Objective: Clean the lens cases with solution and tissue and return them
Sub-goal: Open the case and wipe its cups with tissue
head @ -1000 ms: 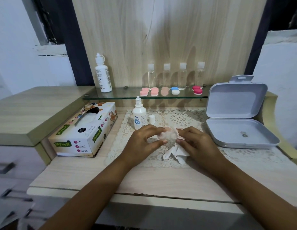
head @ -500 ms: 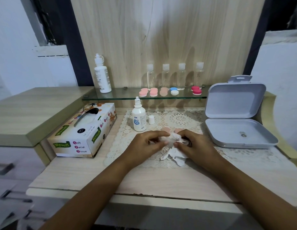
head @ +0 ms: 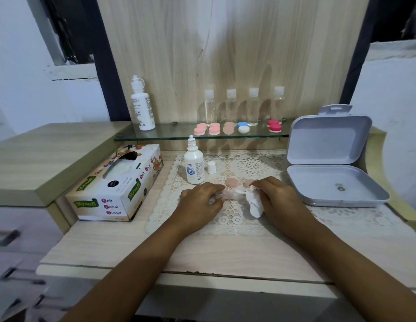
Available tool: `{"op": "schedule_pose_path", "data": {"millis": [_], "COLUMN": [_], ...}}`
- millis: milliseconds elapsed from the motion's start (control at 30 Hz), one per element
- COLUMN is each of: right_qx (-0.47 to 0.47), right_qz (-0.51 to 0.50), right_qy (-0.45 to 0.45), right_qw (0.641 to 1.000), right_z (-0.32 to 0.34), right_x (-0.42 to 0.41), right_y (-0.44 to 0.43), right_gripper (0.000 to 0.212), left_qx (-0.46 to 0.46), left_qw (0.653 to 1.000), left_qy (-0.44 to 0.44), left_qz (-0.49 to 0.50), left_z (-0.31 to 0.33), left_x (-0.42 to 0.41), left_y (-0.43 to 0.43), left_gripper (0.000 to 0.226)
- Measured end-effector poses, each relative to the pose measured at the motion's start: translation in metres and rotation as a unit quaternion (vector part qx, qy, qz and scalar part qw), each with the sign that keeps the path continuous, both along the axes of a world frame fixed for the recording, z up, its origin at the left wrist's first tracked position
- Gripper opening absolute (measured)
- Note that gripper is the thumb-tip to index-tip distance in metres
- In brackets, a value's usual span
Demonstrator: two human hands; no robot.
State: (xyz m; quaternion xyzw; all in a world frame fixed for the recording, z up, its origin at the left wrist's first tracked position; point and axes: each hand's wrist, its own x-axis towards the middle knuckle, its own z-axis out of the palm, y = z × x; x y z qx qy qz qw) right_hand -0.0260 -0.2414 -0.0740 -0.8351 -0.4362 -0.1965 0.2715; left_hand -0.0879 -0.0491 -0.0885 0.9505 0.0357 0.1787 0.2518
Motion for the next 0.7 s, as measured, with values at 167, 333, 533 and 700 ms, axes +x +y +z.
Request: {"op": "schedule_pose_path", "data": {"millis": [167,333,533,700], "right_qx": [-0.027,-0.076,-0.062,-0.029], "right_qz": [-0.03,-0.034,-0.047,-0.048], "right_qy": [0.058,0.04,0.013,0.03], "right_qw": [0.998,0.996,0.997,0.998], "right_z": [-0.007,-0.015,-0.01,-0.01], "right_x": [0.003,0.007,0.007,0.01], "right_y": [0.003,0.0,-0.001,0.0], "right_gripper": [0.047,0.045,0.034,0.032], "left_qx": [0.016,0.021,0.028,0.03], "left_qw": [1.0,1.0,0.999,0.999], "left_qy": [0.009,0.01,0.023,0.024], "left_qz": [-0.002,0.0,0.001,-0.007], "left_z": [-0.002,-0.001,0.003,0.005], "left_x": [0.002,0.0,-0.002,-0.006], "left_y": [0.0,-0.001,-0.003,-0.005], "left_gripper": [0.034,0.037,0.043,0.049]}}
